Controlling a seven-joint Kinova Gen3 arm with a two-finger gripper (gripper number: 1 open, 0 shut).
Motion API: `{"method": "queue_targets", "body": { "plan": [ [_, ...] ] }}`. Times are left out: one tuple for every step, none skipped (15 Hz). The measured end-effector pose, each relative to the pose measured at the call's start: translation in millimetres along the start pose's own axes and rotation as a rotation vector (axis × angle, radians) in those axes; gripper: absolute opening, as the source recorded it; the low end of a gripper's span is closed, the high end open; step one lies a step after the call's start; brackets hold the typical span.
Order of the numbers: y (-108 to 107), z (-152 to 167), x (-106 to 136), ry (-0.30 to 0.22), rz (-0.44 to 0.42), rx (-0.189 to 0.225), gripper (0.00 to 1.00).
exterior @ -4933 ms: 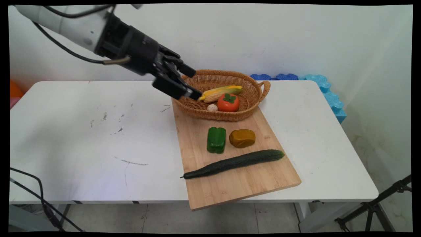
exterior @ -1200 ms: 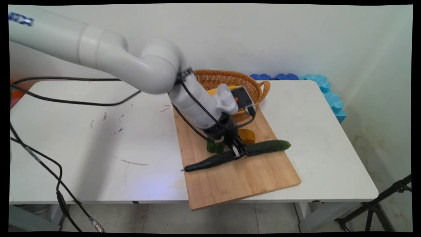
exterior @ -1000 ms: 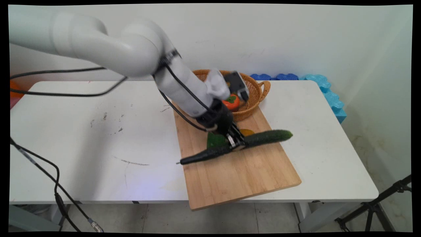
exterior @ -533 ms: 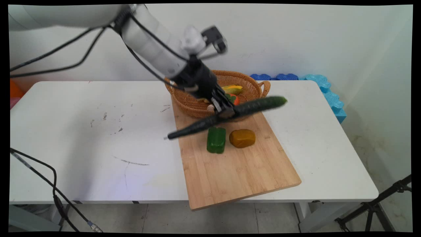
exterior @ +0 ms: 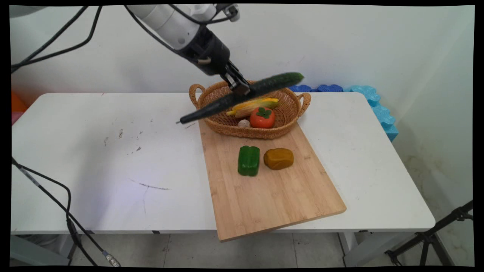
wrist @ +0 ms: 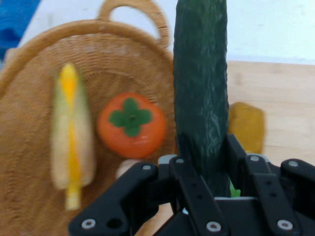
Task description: Place the picked object in the vegetable basket
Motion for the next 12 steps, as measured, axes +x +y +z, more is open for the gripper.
{"method": "queue_targets", "body": {
  "plan": [
    [-6.5,0.5,0.7,-0.005,-0.005,0.012,0.00],
    [-21.5,3.4,3.5,-0.019,-0.018,0.040,0.00],
    [-29.5,6.2,5.4,-0.029,-0.026,0.057,0.00],
    [-38.0,10.4,8.1,-0.041,-0.036,0.075,0.00],
    [-45.7,15.4,10.6,-0.056,-0.044,0.093,0.00],
    [-51.6,20.0,12.8,-0.068,-0.050,0.107,0.00],
    [-55.3,23.6,14.4,-0.078,-0.053,0.116,0.00],
    [-60.4,28.9,16.4,-0.092,-0.058,0.128,0.00],
    [-63.7,32.9,17.7,-0.101,-0.061,0.136,0.00],
    [-68.3,38.9,19.8,-0.114,-0.066,0.146,0.00],
    [-73.1,46.8,22.7,-0.128,-0.071,0.155,0.00],
    [-77.5,54.8,25.0,-0.140,-0.076,0.162,0.00]
  ]
}}
